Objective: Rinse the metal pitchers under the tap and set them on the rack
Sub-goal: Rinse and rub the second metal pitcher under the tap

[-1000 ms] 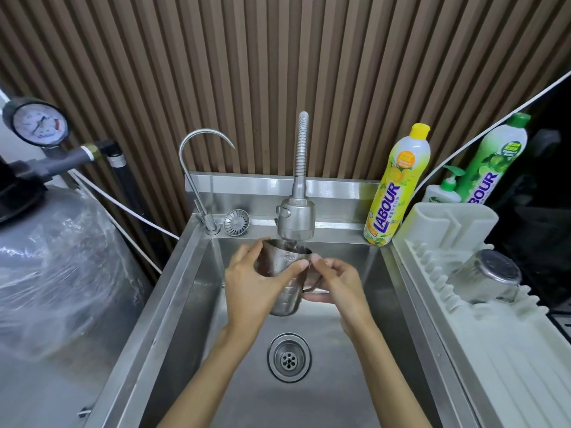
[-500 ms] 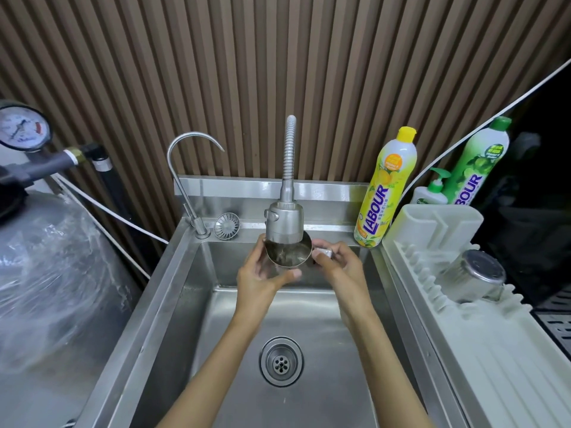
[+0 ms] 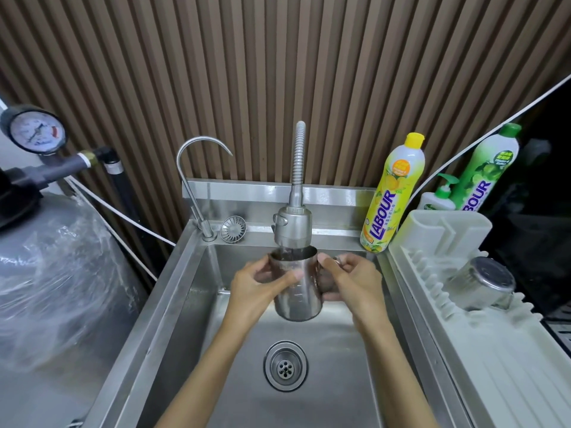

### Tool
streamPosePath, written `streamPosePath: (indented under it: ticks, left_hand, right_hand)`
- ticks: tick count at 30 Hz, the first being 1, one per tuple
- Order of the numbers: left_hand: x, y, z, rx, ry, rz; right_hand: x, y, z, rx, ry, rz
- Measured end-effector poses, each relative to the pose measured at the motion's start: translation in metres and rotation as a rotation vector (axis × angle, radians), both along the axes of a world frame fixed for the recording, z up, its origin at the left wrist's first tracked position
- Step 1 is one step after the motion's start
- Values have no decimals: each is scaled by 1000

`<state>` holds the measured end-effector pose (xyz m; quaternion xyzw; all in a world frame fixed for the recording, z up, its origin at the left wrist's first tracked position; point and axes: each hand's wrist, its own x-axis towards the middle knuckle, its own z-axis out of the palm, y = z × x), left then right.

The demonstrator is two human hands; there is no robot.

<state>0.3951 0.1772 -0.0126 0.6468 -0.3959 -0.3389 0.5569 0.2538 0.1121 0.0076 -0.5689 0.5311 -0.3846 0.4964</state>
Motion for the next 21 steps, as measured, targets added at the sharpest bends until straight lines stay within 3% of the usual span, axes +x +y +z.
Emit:
streamPosePath:
  ticks: [2, 4, 7, 10, 13, 16, 18, 21]
  left_hand:
    - [-4, -1, -4, -17, 140, -105]
    - [-6, -7, -7, -51, 188, -146]
    - [-9, -15, -10, -151, 196, -90]
    - [-3, -19, -4, -248, 213, -53]
    - [10, -18, 5, -289, -4, -80]
    - [12, -11, 15, -298, -224, -10]
    - [7, -5, 21, -286, -364, 72]
    - [7, 2, 17, -176, -473, 206]
  right_hand:
    - [-2, 2, 6, -199, 175, -40]
    - [-1, 6, 8, -298, 160, -41]
    - [1, 2, 8, -286, -144, 38]
    - [8, -9, -3, -126, -473, 176]
    - [20, -12, -18, 55, -752, 238]
    - [29, -6, -32, 203, -852, 278]
    - [28, -2, -36, 247, -797, 306]
    - [20, 4, -31, 251, -571, 301]
